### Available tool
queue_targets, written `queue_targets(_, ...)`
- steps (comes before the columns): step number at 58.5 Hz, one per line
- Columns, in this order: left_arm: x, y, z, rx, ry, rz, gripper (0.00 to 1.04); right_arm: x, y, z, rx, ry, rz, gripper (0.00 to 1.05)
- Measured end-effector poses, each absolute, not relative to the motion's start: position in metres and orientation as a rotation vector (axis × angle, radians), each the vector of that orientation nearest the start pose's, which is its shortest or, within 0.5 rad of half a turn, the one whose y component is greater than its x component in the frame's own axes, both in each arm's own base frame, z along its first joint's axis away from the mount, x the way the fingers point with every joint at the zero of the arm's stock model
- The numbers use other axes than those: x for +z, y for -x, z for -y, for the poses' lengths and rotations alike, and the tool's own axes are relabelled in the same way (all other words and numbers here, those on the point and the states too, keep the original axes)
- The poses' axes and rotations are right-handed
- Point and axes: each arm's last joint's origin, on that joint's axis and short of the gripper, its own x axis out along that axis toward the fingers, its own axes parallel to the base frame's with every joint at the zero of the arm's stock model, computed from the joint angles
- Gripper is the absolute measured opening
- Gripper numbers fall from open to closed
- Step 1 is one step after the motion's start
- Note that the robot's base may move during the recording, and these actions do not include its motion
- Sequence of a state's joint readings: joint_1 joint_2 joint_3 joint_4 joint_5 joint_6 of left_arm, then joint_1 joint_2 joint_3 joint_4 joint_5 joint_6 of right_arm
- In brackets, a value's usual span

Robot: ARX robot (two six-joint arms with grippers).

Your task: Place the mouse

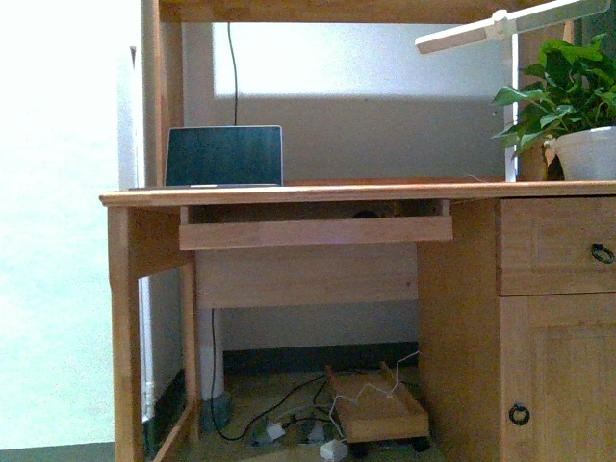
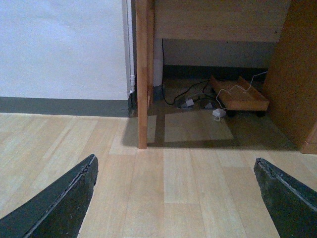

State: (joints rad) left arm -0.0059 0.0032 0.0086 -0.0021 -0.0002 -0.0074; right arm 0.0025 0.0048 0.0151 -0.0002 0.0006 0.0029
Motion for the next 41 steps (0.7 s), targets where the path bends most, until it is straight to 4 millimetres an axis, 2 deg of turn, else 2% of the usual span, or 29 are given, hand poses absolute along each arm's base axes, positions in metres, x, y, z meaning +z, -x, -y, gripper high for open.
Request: queue_targets(41, 0.166, -0.0974, 0.0006, -0.006, 0.007, 0.004, 0.97, 0.1683, -0.0971, -0.0003, 0.003, -0.003, 0.01, 0.97)
